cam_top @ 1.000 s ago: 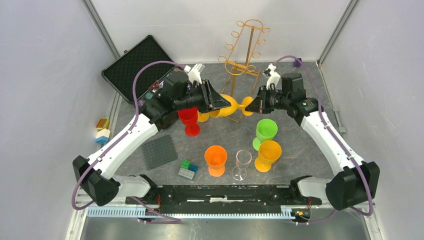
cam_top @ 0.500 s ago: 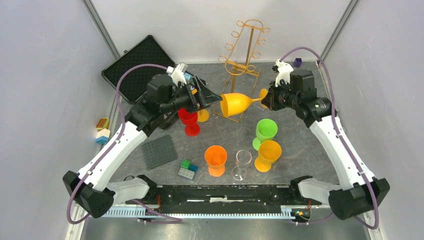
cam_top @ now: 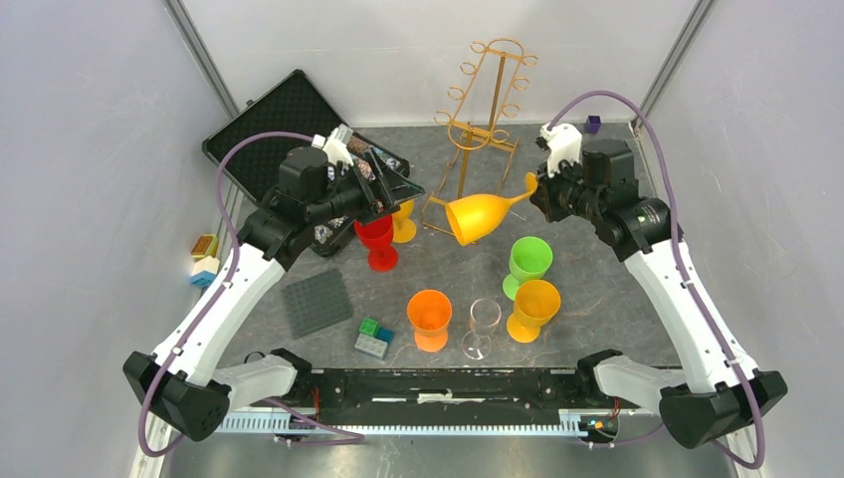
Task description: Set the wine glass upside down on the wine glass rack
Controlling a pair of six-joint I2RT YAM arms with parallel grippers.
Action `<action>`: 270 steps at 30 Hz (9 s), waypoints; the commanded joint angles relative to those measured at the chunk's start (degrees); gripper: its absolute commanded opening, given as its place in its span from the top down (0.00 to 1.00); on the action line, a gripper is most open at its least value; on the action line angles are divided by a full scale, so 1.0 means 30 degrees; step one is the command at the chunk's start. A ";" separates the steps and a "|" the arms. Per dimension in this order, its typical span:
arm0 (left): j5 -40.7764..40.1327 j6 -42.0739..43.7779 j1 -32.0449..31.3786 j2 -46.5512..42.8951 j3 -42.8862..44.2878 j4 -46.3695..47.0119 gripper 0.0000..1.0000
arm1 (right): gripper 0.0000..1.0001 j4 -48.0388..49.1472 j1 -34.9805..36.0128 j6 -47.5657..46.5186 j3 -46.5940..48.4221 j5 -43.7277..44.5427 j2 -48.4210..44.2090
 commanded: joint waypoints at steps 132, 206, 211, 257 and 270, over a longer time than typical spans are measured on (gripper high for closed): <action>0.0555 0.0460 0.0064 -0.0077 0.3616 0.0822 0.98 | 0.01 0.1412 0.6182 -0.0372 0.2614 0.2171 -0.0435; 0.0496 -0.0177 0.0532 -0.0798 0.2029 0.0985 0.98 | 1.00 0.8893 -0.2356 1.6692 0.4264 -1.6397 1.0050; 0.0577 0.0115 0.0590 -0.0568 0.2501 0.0644 0.98 | 1.00 0.5346 -0.2387 1.4264 0.5573 -1.6325 1.0257; 0.0599 0.0203 0.0981 -0.0767 0.2140 0.0722 0.98 | 0.02 0.1399 -0.5536 1.1033 0.7241 -1.5174 0.8872; 0.0788 0.0090 0.1144 -0.0566 0.2146 0.0781 0.98 | 0.02 0.2312 -0.6850 1.1335 0.7052 -1.4134 0.7676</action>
